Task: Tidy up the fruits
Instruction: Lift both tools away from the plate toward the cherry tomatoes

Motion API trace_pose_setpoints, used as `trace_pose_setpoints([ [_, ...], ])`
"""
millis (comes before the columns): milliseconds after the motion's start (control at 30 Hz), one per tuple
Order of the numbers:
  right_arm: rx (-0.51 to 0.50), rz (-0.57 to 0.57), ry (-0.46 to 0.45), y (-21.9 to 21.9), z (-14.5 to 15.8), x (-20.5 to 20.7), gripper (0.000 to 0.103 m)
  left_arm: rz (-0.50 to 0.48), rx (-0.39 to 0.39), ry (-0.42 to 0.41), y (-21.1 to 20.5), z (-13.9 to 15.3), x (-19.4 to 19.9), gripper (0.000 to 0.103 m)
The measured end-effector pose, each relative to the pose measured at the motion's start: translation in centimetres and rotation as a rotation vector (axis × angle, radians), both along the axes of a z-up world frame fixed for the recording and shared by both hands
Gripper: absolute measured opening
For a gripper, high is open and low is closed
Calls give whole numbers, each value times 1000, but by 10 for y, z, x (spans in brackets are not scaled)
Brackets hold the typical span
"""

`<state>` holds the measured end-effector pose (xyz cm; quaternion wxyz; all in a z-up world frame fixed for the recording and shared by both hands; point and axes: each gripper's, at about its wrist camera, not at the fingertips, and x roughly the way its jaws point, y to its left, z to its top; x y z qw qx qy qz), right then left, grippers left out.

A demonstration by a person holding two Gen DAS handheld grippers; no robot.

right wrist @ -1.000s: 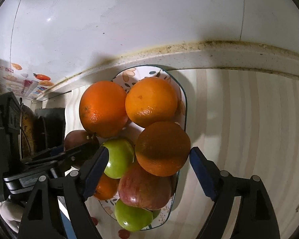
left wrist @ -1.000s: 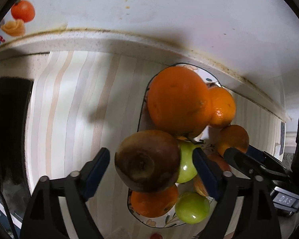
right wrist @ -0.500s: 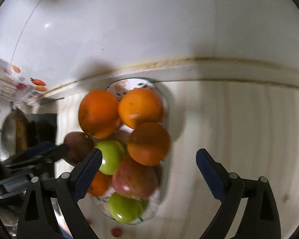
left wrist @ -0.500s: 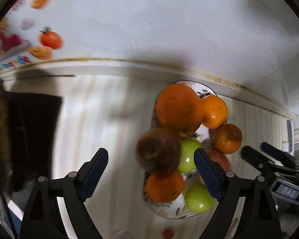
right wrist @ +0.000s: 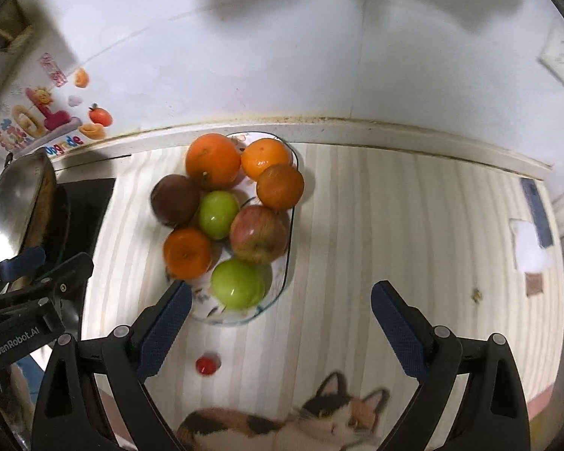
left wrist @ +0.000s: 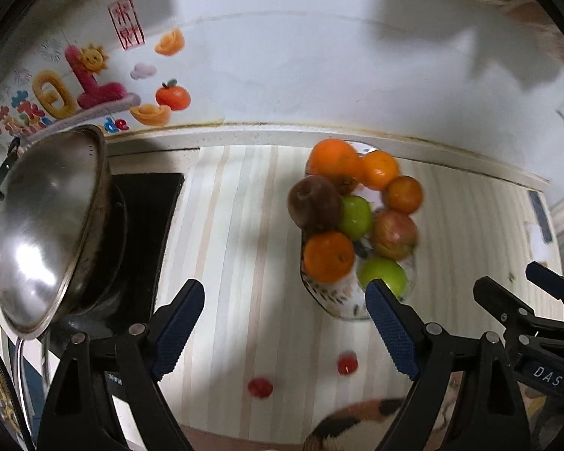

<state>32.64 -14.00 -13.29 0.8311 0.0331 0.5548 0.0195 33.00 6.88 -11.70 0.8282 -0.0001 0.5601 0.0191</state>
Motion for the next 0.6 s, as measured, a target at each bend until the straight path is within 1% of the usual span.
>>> trace_pose_setpoints([
  [233,-28,-39,-103,11,54,-68,98,-54,-25,-107,-1,53,-57,88],
  [333,-48,-49,-150,17,75,-95,98,-78,-32,-138,0,72,-80,88],
  [433,-39,-65,-185,21,96,-123,98,-99,-41,-146,2,84,-99,88],
  [533,-46,-72,-216,27,110,-144,98,-112,-44,-166,3,96,-116,88],
  [600,-32,-74,-228,28,119,-156,98,-112,-47,-177,3,101,-126,88],
])
